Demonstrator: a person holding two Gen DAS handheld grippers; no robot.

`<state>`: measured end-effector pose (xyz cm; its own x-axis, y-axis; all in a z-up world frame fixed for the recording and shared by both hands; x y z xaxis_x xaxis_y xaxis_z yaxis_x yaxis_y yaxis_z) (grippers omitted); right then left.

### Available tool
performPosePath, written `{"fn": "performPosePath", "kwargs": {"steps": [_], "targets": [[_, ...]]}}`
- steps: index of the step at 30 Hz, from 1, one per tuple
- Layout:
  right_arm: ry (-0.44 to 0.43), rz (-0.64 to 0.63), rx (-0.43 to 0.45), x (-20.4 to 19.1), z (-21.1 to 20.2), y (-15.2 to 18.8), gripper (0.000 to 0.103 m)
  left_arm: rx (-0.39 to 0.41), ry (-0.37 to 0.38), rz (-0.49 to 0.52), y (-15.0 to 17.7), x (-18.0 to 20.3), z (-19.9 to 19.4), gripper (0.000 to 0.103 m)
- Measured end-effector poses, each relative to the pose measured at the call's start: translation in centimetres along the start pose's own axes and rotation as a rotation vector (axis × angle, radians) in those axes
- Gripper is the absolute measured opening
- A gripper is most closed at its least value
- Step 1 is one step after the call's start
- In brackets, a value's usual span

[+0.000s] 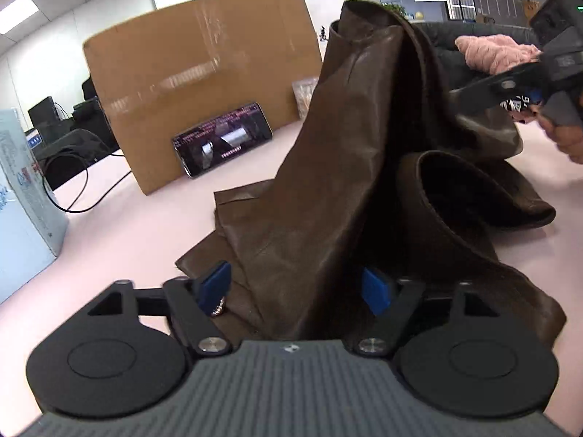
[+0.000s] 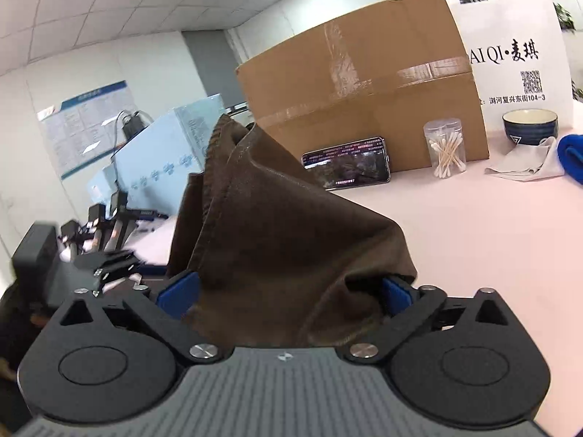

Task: Fold clothes
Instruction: 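Carry the brown jacket with both grippers and lower it onto the table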

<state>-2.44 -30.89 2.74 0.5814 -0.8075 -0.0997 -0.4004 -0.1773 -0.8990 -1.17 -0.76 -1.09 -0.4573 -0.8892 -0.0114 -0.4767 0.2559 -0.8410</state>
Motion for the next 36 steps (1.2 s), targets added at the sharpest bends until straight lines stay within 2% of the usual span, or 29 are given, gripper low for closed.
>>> {"fn": "performPosePath", "kwargs": {"steps": [1, 3, 6, 9, 12, 14, 16, 18, 22, 25, 29, 31, 32, 33, 35, 36], "targets": [[0.01, -0.013, -0.009, -0.1, -0.5, 0.3, 0.103, -0.004, 0.01, -0.012, -0.1, 0.0, 0.1, 0.049], [0.029, -0.03, -0.029, -0.1, -1.8, 0.8, 0.103, -0.004, 0.02, -0.03, -0.3, -0.2, 0.4, 0.026], [0.065, -0.036, -0.034, 0.0, -3.4, 1.3, 0.103, 0.029, 0.016, -0.049, -0.7, -0.4, -0.1, 0.014], [0.128, -0.07, 0.0, -0.8, -5.3, 1.7, 0.103, 0.091, -0.013, -0.054, -1.5, -0.7, -1.2, 0.011], [0.122, -0.101, 0.029, -1.8, -5.8, 1.8, 0.103, 0.146, -0.048, -0.068, -2.5, -1.4, -2.2, 0.01], [0.132, -0.115, 0.012, -2.0, -5.4, 1.8, 0.103, 0.186, -0.073, -0.082, -3.1, -1.9, -3.0, 0.009], [0.123, -0.117, -0.009, -2.3, -4.9, 2.0, 0.103, 0.225, -0.102, -0.101, -3.5, -2.5, -4.0, 0.008], [0.062, -0.122, -0.016, -2.7, -4.2, 2.3, 0.103, 0.26, -0.129, -0.117, -3.8, -3.1, -5.1, 0.008], [0.053, -0.144, -0.016, -3.4, -3.1, 2.2, 0.103, 0.28, -0.166, -0.125, -3.5, -3.7, -6.2, 0.008], [0.06, -0.127, 0.02, -3.6, -2.6, 1.9, 0.103, 0.277, -0.18, -0.124, -3.5, -3.7, -5.7, 0.009], [0.1, -0.154, 0.08, -4.6, -2.4, 1.5, 0.103, 0.281, -0.133, -0.177, -2.9, -3.6, -5.1, 0.011], [0.115, -0.146, 0.098, -4.5, -2.3, 1.2, 0.103, 0.287, -0.105, -0.215, -2.3, -3.4, -5.2, 0.018], [0.123, -0.14, 0.104, -4.4, -2.2, 1.1, 0.103, 0.287, -0.098, -0.227, -2.1, -3.3, -5.3, 0.03], [0.129, -0.136, 0.105, -4.3, -2.0, 0.9, 0.103, 0.289, -0.088, -0.239, -1.8, -3.2, -5.4, 0.047], [0.132, -0.13, 0.095, -4.1, -1.6, 0.8, 0.103, 0.294, -0.076, -0.246, -1.2, -2.9, -5.9, 0.064], [0.132, -0.126, 0.087, -4.0, -1.4, 0.7, 0.103, 0.296, -0.068, -0.243, -0.9, -2.6, -6.3, 0.067]]}}
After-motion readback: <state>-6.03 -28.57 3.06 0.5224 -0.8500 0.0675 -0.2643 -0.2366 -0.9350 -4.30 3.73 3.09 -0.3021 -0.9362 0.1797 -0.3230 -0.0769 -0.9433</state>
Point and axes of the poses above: each gripper's, at about its wrist camera, not at the fingertips, and z roughly the way its jaws point, x to its right, y to its underside, the point moved 3 cm from there along z, roughly the way its jaws point, and after that the axes turned 15 degrees about -z, right-handed, at the moved point
